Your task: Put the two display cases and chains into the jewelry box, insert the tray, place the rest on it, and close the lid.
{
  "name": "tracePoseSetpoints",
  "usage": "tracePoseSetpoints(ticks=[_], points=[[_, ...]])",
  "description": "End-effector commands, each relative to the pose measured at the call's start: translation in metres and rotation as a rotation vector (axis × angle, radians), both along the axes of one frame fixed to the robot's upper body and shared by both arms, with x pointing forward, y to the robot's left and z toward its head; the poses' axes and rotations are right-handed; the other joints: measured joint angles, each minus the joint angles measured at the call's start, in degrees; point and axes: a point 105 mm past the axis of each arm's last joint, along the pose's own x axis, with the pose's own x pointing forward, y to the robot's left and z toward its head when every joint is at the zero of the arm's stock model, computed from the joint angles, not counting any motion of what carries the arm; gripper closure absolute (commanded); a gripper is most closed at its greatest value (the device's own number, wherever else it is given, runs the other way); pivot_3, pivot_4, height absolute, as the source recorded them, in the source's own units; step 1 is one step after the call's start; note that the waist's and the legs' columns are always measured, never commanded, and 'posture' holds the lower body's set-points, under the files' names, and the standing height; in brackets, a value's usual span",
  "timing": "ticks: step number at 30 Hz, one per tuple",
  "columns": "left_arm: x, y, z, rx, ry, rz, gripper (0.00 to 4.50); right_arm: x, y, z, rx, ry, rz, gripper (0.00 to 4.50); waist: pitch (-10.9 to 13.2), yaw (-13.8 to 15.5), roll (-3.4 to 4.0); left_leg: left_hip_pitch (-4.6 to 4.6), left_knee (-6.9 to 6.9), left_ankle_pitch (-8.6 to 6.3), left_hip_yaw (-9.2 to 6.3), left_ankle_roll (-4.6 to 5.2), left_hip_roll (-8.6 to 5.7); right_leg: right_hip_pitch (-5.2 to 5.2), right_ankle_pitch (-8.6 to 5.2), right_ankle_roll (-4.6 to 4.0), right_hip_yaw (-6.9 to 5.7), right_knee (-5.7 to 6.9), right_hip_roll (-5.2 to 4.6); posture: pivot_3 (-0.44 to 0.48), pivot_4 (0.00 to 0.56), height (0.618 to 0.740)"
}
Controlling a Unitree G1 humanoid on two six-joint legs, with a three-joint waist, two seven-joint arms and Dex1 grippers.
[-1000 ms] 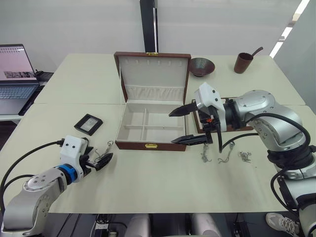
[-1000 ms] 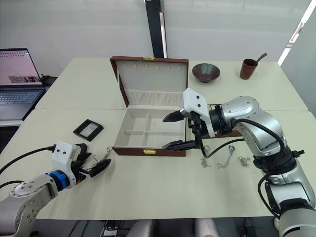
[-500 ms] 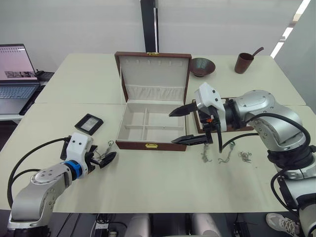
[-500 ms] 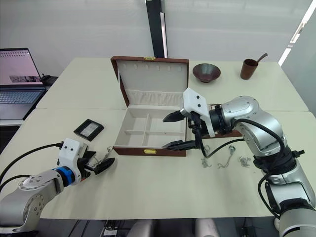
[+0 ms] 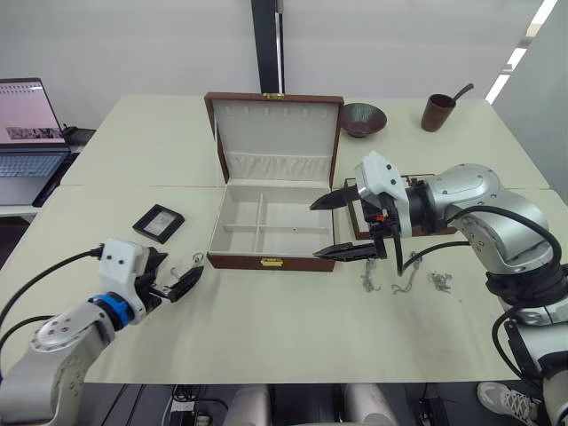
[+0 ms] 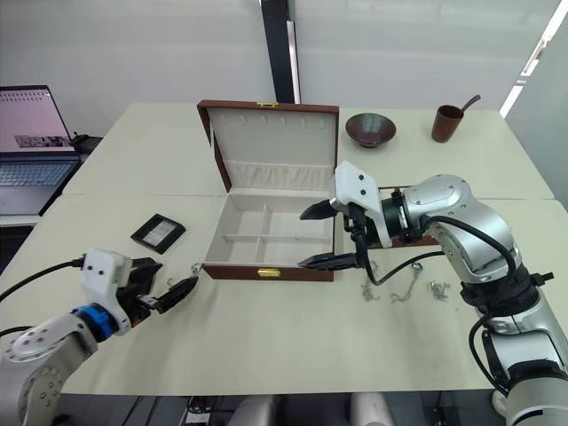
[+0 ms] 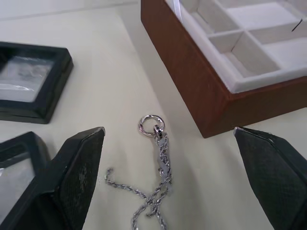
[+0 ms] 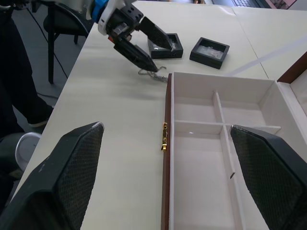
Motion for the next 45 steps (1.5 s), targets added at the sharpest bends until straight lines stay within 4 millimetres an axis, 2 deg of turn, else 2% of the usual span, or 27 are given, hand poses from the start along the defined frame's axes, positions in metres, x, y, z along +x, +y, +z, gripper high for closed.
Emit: tracePoseSetpoints(ticks=[1,5,8,10,12,16,22,31,39,42,45], points=[[-0.012,0.015,0.031,0.052,-0.124,0.002,0.00,-0.004,-0.003,0.014,0.022,-0.101,0.024,0.04,0.00,-0.03,-0.01,0.01,0.00,0.00,0.00,0.00,0.00,0.01,0.00,0.00,0.00,-0.02,0.00,0.000,0.150,0.733],[-0.034,0.055,0.044,0.069,-0.115,0.057,0.00,-0.006,-0.013,0.016,0.039,-0.152,0.028,0.04,0.01,0.04,-0.01,0.00,-0.02,0.00,-0.04,0.00,0.02,0.01,-0.01,-0.03,-0.06,-0.04,0.02,0.000,0.150,0.733],[-0.056,0.094,0.048,0.079,-0.068,0.115,0.00,-0.008,-0.028,0.016,0.030,-0.168,0.003,0.04,0.02,0.01,-0.01,0.00,-0.02,0.00,-0.02,0.01,0.01,0.01,-0.02,-0.03,-0.07,-0.05,0.02,0.000,0.150,0.733],[-0.065,0.111,0.049,0.087,-0.047,0.147,0.00,-0.009,-0.039,0.017,0.025,-0.165,-0.027,0.04,0.03,0.01,0.01,0.01,-0.03,-0.01,0.01,0.01,0.00,0.01,-0.02,-0.03,-0.07,-0.07,0.02,0.000,0.150,0.733],[-0.076,0.128,0.045,0.115,-0.007,0.170,0.00,-0.007,-0.064,0.015,-0.012,-0.171,-0.091,0.04,0.04,0.07,0.01,0.01,-0.03,-0.01,0.01,0.01,0.00,0.03,-0.02,-0.03,-0.07,-0.09,0.02,0.000,0.150,0.733],[-0.089,0.143,0.035,0.127,0.064,0.183,0.00,-0.012,-0.108,0.006,-0.119,-0.156,-0.200,0.04,0.07,0.43,-0.05,-0.01,-0.04,-0.02,0.00,0.00,0.00,0.07,-0.02,-0.03,-0.12,-0.20,0.00,0.000,0.150,0.733],[-0.089,0.150,0.027,0.113,0.092,0.191,0.00,-0.021,-0.157,-0.005,-0.250,-0.130,-0.343,0.04,0.08,0.20,-0.05,0.02,-0.05,-0.02,0.02,0.00,0.06,0.10,-0.02,-0.03,-0.10,-0.19,-0.01,0.000,0.150,0.733],[-0.068,0.140,0.023,0.141,0.113,0.098,0.00,-0.045,-0.200,-0.023,-0.392,-0.040,-0.482,0.04,0.08,0.10,-0.05,0.01,-0.06,-0.02,0.05,0.00,0.06,0.11,-0.02,-0.03,-0.08,-0.19,0.01,0.000,0.150,0.733],[-0.068,0.142,0.024,0.165,0.128,0.083,0.00,-0.048,-0.206,-0.023,-0.401,-0.025,-0.515,0.04,0.09,-0.05,-0.04,0.06,-0.06,-0.02,0.12,0.00,0.10,0.11,-0.02,-0.03,-0.04,-0.15,0.06,0.000,0.150,0.733],[-0.069,0.142,0.022,0.185,0.146,0.076,0.00,-0.044,-0.197,-0.020,-0.367,-0.033,-0.493,0.04,0.09,-0.01,-0.03,0.05,-0.06,-0.02,0.11,0.00,0.09,0.12,-0.02,-0.03,-0.04,-0.16,0.05,0.000,0.150,0.733],[-0.071,0.140,0.020,0.209,0.171,0.059,0.00,-0.038,-0.178,-0.016,-0.311,-0.034,-0.447,0.04,0.09,-0.18,-0.03,0.08,-0.05,-0.02,0.13,0.00,0.12,0.11,-0.02,-0.03,-0.02,-0.15,0.06,0.000,0.150,0.733]])
